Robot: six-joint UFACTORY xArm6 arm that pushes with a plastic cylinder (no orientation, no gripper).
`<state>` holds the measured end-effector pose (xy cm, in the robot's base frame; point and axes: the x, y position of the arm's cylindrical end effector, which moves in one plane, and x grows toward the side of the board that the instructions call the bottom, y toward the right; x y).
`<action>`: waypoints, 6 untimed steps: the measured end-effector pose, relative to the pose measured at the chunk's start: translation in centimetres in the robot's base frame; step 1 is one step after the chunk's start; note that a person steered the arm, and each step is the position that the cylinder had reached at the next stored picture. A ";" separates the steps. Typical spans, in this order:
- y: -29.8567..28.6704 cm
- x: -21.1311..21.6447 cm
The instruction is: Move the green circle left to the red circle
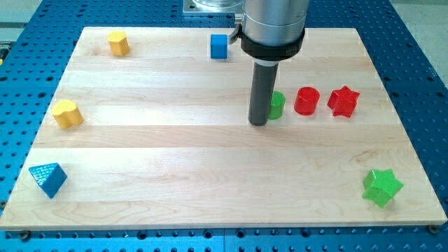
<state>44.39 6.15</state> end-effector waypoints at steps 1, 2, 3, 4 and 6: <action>-1.6 0.0; -1.3 1.4; -0.4 2.4; 0.9 2.3; 2.1 0.8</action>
